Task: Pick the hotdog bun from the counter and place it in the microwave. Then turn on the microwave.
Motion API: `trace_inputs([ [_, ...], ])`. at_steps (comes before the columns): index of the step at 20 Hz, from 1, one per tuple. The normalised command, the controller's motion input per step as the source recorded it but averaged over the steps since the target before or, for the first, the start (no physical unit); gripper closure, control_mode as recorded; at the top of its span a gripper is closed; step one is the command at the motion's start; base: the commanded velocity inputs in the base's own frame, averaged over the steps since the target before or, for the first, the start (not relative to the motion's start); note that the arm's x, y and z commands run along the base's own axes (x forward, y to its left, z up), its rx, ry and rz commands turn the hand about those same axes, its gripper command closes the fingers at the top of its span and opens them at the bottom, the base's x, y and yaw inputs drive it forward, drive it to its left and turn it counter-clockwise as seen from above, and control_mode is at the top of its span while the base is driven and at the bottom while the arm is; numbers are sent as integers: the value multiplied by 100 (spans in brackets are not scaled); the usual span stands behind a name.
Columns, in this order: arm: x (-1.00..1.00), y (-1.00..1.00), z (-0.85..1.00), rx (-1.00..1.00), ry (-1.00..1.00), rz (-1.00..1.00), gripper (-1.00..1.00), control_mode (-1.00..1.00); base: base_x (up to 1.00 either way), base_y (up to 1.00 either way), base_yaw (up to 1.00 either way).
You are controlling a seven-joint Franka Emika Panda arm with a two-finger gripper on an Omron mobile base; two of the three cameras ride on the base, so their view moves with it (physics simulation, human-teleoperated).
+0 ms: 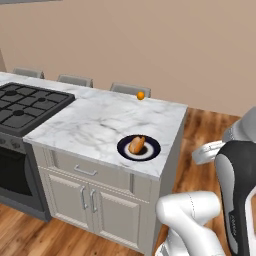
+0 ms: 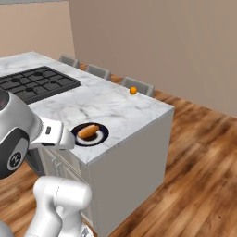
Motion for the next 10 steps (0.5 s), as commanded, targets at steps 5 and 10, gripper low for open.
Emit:
trace_inputs([
  [5,17,24,20,0,0,0,-100,-100,0,0,0],
  [10,28,26,19,0,0,-2,-100,-100,0,0,0],
])
